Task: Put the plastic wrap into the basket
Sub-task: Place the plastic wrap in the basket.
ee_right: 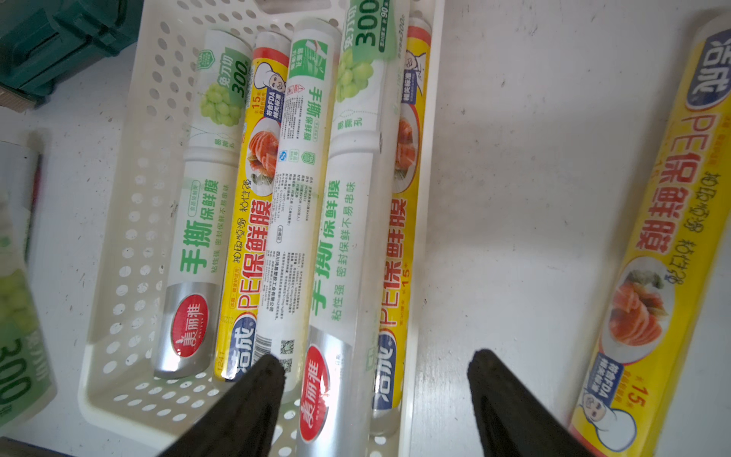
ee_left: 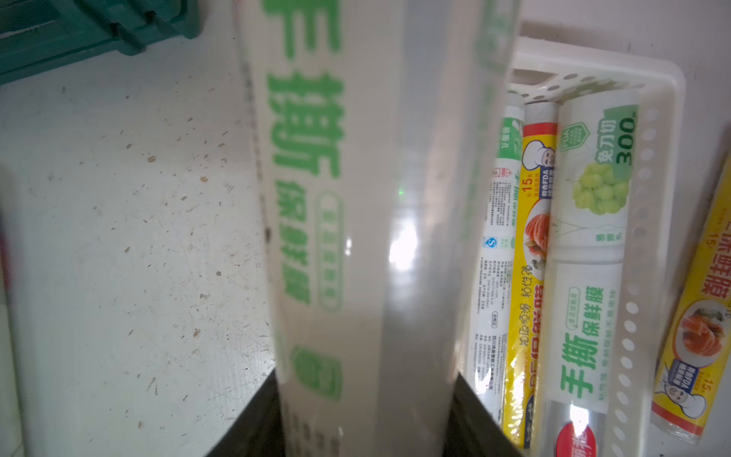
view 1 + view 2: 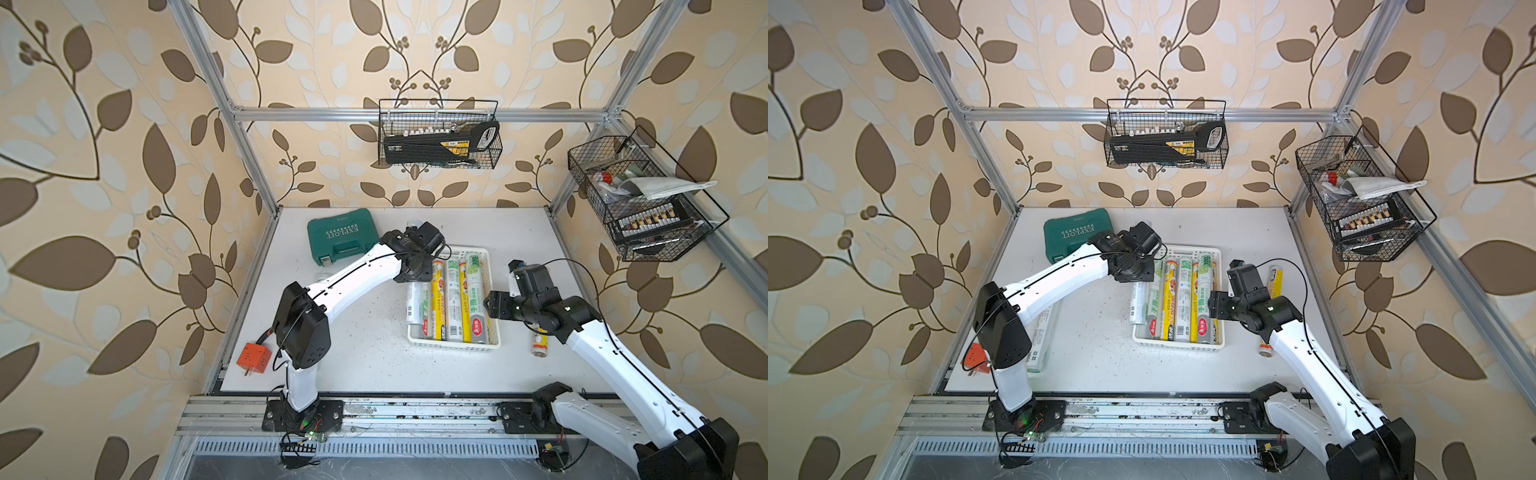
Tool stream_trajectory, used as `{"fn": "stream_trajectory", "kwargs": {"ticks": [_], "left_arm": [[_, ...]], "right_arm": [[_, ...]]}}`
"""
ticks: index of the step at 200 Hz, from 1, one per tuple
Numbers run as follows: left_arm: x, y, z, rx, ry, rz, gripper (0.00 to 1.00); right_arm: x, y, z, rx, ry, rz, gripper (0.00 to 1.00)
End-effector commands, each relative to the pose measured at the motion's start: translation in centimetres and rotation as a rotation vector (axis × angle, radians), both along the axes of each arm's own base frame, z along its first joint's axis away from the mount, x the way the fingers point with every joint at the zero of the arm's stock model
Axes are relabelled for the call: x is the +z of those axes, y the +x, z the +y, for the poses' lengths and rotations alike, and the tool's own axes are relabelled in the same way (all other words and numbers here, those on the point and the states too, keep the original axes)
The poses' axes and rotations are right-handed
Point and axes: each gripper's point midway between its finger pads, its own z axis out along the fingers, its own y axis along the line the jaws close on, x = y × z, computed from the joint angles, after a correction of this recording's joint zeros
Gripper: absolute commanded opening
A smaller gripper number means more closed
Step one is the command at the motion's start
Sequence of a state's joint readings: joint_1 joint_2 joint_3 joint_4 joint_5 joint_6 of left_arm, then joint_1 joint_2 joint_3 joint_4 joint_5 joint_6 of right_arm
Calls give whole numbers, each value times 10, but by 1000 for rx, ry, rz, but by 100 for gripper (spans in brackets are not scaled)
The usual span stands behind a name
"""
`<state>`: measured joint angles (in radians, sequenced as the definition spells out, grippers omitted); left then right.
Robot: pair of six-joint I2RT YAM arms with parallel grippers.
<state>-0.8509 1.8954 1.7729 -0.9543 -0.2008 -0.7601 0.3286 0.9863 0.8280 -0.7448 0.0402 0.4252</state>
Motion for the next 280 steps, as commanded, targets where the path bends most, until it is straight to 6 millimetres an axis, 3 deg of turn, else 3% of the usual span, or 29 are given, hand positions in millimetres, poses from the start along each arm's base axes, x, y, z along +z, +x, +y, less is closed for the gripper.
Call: {"fn": "stream_trajectory", "kwargs": {"ticks": [1, 45, 81, 235, 280], "left_arm": [[26, 7, -26, -14, -85, -51, 44], [6, 9, -63, -36, -133, -25, 44], [-14, 8, -81, -49, -134, 15, 45], [-77, -5, -55, -44, 28, 172, 50], [-78, -4, -53, -46, 38, 178, 58]], "right_arm": [[-6, -5, -1, -1, 8, 15, 77], [-4, -5, -1, -2, 12, 9, 77], [-5, -6, -1, 0, 12, 15, 77], [-6, -4, -4, -8, 3, 21, 77], [-7, -4, -5, -17, 1, 27, 77]]}}
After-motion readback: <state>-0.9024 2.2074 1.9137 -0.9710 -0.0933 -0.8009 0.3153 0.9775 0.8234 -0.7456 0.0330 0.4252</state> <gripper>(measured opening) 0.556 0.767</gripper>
